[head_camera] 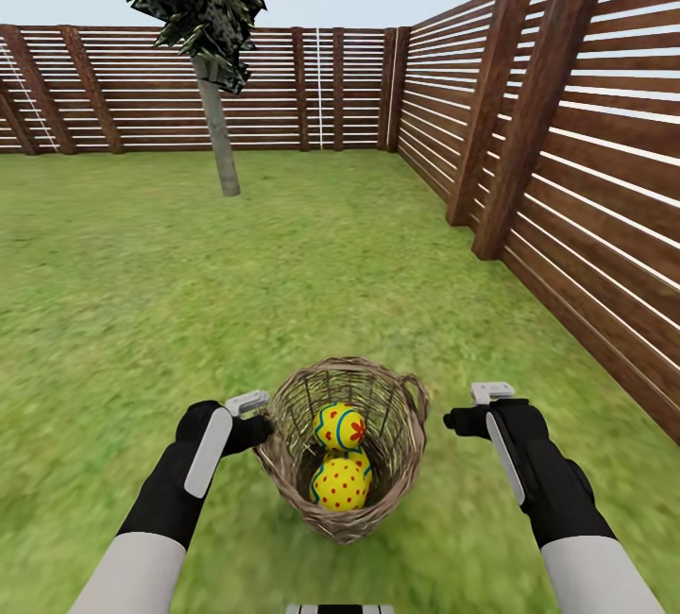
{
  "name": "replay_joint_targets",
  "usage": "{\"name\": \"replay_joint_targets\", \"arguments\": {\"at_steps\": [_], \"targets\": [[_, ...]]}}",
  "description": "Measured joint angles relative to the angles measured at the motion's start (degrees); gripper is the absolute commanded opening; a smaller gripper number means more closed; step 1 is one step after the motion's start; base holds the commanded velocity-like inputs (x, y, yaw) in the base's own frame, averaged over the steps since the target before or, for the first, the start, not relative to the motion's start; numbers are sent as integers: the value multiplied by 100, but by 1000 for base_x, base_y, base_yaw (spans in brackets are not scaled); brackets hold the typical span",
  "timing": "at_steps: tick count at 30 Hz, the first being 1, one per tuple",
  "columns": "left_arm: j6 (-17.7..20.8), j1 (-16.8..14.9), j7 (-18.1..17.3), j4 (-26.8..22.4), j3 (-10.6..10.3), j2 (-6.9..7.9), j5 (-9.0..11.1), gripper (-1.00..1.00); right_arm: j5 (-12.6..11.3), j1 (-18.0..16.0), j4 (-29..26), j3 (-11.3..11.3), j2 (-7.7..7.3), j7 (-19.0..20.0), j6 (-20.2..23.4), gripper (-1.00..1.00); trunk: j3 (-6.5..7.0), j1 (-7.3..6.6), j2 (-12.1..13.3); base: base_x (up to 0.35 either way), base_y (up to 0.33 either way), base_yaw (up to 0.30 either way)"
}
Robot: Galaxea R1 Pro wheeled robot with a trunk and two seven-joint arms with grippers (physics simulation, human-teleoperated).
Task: Take the three Easter eggs out of the wicker basket on the lawn in the garden, then place them on the lawn next to a single tree (choose any tree) so that all three eggs are next to the same tree and none are left in the basket.
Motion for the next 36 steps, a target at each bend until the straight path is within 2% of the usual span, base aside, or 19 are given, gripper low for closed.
{"name": "replay_joint_targets", "arguments": {"at_steps": [7,9,13,36], "targets": [[10,0,10,-2,7,-2,-8,-100,-8,0,9,0,0,-4,-1,100,0,0,0,0,0,0],[-14,-1,-2,-3,6,-2,98,-100,-8,0,9,0,0,-4,-1,100,0,0,0,0,0,0],[5,0,-5,-53,8,-7,35,-100,-11,0,9,0,-5,-4,-1,100,0,0,0,0,0,0],[16,1,0,-12,9,-8,-20,-100,-15,0,9,0,0,-12,-1,100,505,-78,69,0,0,0]]}}
